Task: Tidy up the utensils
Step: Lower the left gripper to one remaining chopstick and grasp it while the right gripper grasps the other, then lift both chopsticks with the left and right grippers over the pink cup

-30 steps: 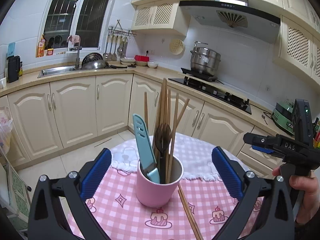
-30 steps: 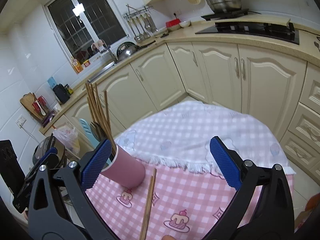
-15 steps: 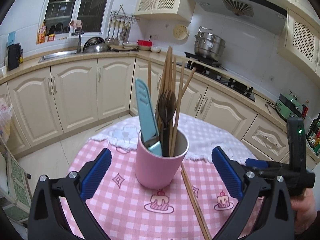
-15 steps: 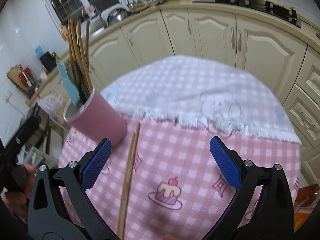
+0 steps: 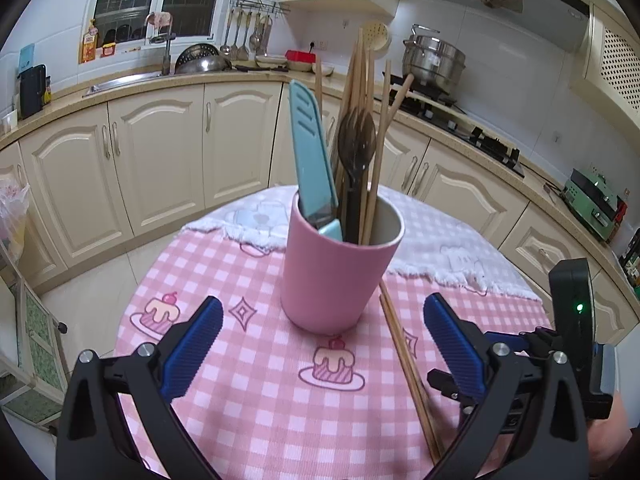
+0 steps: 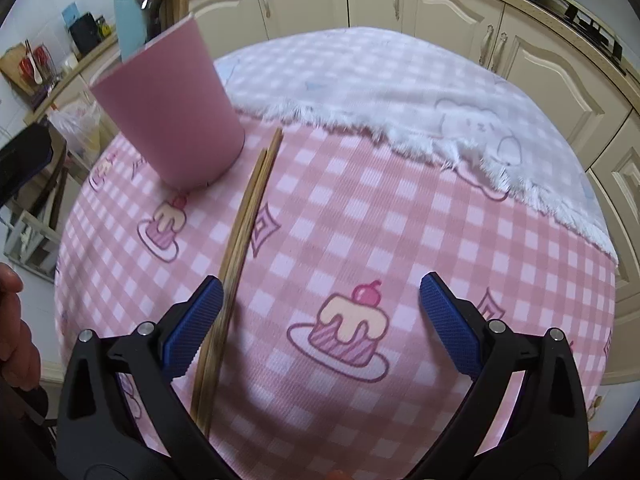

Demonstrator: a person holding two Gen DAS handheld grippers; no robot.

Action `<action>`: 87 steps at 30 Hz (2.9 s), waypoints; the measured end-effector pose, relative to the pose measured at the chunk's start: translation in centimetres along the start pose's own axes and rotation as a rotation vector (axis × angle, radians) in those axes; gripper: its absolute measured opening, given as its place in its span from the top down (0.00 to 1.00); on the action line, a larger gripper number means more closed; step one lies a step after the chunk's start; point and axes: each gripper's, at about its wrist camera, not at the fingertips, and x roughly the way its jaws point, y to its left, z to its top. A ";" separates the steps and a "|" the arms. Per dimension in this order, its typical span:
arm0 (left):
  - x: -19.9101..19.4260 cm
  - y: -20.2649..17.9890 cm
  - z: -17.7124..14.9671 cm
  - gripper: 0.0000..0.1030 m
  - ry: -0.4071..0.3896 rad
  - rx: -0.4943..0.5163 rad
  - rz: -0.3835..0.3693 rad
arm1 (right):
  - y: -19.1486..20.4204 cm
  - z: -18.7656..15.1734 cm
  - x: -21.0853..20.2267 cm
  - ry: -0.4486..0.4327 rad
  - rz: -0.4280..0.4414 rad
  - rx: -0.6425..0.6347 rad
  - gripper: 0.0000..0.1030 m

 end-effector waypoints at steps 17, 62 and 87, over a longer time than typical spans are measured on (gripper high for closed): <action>1.0 -0.1 -1.6 0.05 0.058 0.001 0.001 | 2.4 -0.6 0.4 0.033 -0.124 -0.082 0.06; 7.9 -4.8 -4.6 0.05 0.315 0.108 0.003 | -3.1 -2.5 -0.8 0.039 -0.091 -0.047 0.06; 9.5 -7.9 -3.0 0.96 0.370 0.301 -0.133 | -1.4 0.4 -0.6 -0.042 0.104 0.026 0.95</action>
